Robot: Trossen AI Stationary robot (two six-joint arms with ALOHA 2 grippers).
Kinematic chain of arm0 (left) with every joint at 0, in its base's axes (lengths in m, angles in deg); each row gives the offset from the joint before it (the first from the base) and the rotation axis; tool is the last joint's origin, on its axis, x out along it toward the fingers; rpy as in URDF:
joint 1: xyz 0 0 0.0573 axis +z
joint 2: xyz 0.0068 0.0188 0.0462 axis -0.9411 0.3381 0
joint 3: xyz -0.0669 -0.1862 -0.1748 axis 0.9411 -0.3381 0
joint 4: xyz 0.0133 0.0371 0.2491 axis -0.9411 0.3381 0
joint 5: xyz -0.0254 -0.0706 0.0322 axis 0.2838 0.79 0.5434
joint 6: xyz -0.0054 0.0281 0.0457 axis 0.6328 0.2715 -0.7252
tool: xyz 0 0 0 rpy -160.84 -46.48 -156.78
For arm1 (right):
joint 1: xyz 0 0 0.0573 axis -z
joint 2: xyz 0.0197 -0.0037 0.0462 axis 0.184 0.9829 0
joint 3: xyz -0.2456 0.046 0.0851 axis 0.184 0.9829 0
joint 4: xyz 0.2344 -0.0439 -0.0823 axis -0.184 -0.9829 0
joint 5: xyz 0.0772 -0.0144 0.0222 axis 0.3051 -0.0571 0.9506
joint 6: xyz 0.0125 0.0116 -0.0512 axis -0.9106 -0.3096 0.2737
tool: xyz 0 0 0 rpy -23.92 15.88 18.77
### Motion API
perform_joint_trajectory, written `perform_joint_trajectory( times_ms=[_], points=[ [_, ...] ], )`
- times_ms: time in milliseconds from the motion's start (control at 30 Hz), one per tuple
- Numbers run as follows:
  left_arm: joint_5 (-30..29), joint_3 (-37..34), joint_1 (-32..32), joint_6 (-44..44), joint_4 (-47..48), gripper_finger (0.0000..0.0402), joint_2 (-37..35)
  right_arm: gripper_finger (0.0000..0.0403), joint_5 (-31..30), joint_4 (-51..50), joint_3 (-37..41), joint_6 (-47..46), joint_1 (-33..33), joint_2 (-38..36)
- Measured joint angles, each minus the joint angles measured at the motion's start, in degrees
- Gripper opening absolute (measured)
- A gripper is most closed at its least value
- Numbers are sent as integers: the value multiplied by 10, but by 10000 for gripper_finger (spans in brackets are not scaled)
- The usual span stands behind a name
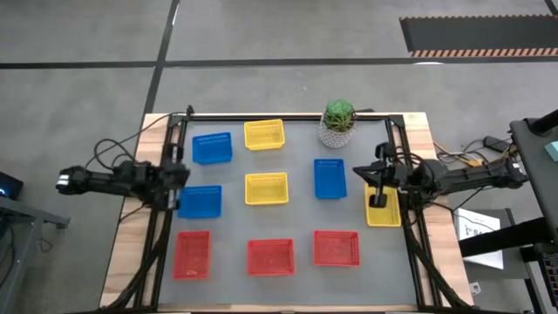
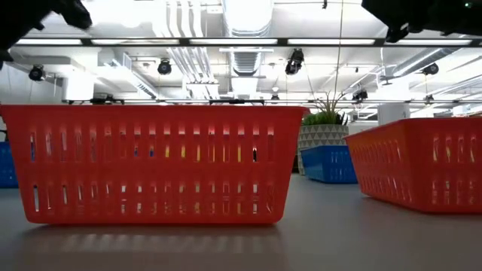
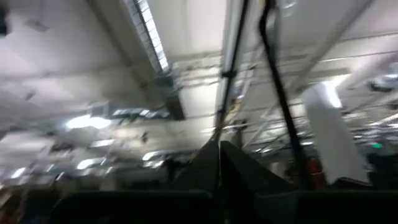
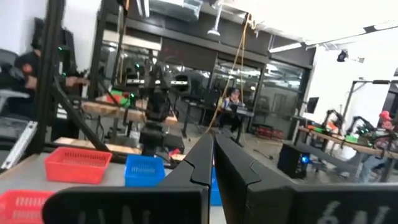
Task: Stack baskets by color
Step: Stack the bottom yellow basket on top of the top yellow basket
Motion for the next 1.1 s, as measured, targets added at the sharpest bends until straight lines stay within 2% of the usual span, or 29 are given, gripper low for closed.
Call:
perform_joint_trajectory(
  times_ms=[100,233,367,467,567,733,1100],
  points=[
    [-91,8,0,27,0,0,44,9,-2,-19,-19,11,0,2],
    [-133,27,0,57,1,0,107,9,-2,-44,-41,39,0,2],
    [-134,68,0,77,3,0,164,9,3,-43,-53,69,0,2],
    [-134,109,0,77,17,0,225,9,29,-40,-53,82,3,2],
    [-133,148,0,77,19,0,280,9,62,-2,-45,70,7,13],
    [-133,210,0,77,35,0,357,9,73,36,-33,56,9,45],
    [-132,351,0,94,196,0,475,9,73,76,-32,59,24,111]
  ],
)
